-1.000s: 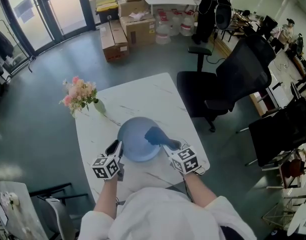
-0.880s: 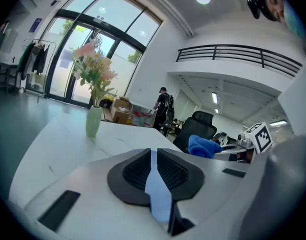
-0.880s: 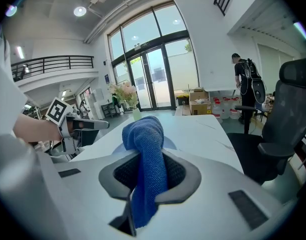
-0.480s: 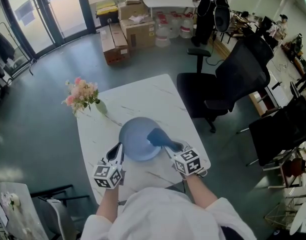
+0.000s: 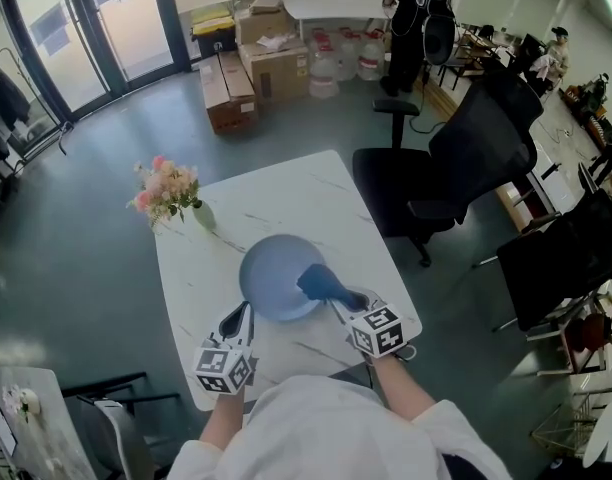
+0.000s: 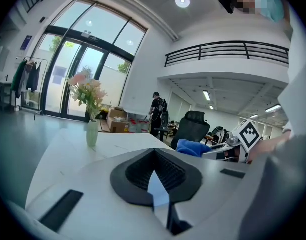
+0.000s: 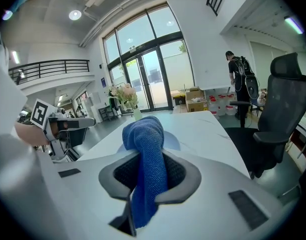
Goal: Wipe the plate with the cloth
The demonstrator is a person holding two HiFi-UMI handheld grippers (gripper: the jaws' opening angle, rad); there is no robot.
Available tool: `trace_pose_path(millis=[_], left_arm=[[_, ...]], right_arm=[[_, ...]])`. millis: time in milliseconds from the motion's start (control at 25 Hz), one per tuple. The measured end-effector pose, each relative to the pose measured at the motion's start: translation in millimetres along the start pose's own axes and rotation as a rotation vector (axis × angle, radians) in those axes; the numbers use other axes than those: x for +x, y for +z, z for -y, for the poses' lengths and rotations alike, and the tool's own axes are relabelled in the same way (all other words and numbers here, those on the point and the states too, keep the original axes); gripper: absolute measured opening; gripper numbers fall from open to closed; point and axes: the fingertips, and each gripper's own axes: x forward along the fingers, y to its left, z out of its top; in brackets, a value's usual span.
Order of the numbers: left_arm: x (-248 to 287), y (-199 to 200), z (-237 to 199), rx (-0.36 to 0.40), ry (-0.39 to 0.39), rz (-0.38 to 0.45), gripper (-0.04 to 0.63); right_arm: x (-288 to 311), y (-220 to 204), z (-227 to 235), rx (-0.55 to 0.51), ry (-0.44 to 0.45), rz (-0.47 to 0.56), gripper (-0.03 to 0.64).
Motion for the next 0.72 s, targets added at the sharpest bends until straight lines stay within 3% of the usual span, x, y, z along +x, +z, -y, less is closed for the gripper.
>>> trace_pose_path(millis=[320, 720], left_arm=[[-7.2, -7.3, -0.8, -0.016, 0.007, -0.013, 0.032], [-11.5, -8.6, -3.0, -0.023, 0.019, -0.007, 0.032]], right_arm=[[0.8, -10.5, -14.2, 0.006, 0.041, -0.011, 0.092], [3.1, -7.5, -14.1, 0.004, 0.03, -0.004, 0.091]])
